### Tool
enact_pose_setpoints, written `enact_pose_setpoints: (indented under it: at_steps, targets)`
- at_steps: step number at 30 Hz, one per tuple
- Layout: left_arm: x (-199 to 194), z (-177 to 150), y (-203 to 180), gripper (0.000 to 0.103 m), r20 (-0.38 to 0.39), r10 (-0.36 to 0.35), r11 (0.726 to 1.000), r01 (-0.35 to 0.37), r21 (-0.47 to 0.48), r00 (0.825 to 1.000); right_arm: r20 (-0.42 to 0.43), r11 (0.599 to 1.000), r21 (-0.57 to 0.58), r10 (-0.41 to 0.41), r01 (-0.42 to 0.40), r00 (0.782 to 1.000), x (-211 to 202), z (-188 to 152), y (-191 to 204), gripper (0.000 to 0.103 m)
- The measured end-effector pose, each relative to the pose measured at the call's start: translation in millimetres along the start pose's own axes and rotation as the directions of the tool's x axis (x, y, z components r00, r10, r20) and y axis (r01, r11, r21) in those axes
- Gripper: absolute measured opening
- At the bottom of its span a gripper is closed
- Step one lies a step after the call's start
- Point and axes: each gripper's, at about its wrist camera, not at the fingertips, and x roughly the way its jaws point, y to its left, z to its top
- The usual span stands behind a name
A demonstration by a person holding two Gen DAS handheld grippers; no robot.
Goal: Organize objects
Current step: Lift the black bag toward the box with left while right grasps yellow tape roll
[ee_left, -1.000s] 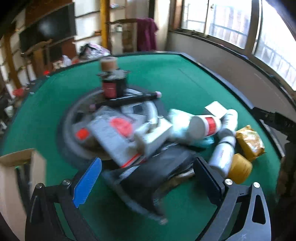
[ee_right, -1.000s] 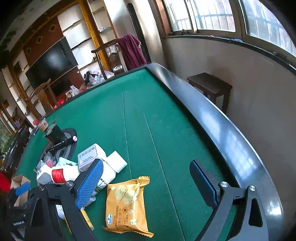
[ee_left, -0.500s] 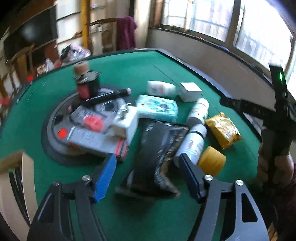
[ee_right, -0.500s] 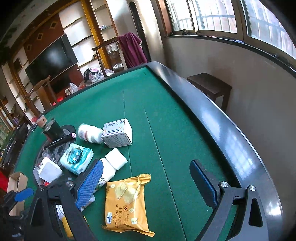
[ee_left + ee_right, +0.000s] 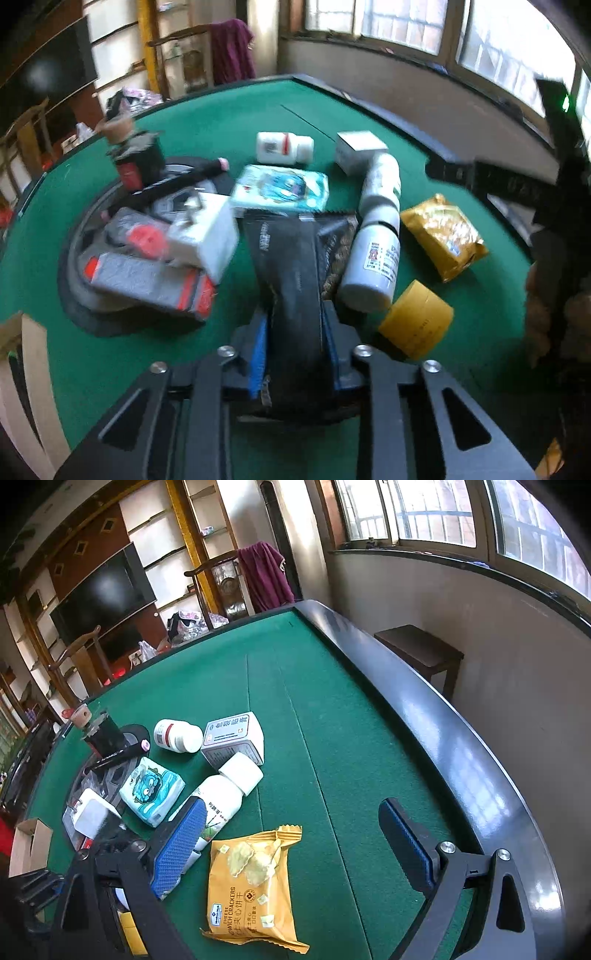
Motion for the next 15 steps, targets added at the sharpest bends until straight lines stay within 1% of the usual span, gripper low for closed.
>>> enact_pose_setpoints:
  at_steps: [2, 6, 9, 12, 15]
  targets:
    - [-13, -6, 5, 0.022, 0.022, -0.003, 1.0, 0.004, -0.021, 1.0, -0.005, 1.0, -0.007, -0.005, 0.005, 1.0, 2, -1, 2, 0.097]
    - [-57, -26, 23, 0.02, 0.098, -0.005, 0.995, 0.014, -0.099, 0.995, -0.009, 1.0, -0.011, -0.02, 0.02, 1.0, 3, -1, 2, 0.097]
    - [-91, -46, 39, 0.02, 0.15, 0.023, 0.989, -0.001, -0.149, 0.988, -0.009, 0.999, -0.013, -0.033, 0.033, 0.999, 5, -2, 2, 0.097]
    - [-110, -68, 54, 0.021, 0.149, 0.064, 0.983, -0.037, -0.179, 0.987, -0.016, 0.998, -0.022, -0.059, 0.058, 0.998, 9, -5, 4, 0.097]
    - [-105, -83, 66, 0.021, 0.106, 0.082, 0.976, -0.058, -0.208, 0.991, -0.01, 0.996, -0.04, -0.079, 0.078, 0.997, 9, -7, 8, 0.097]
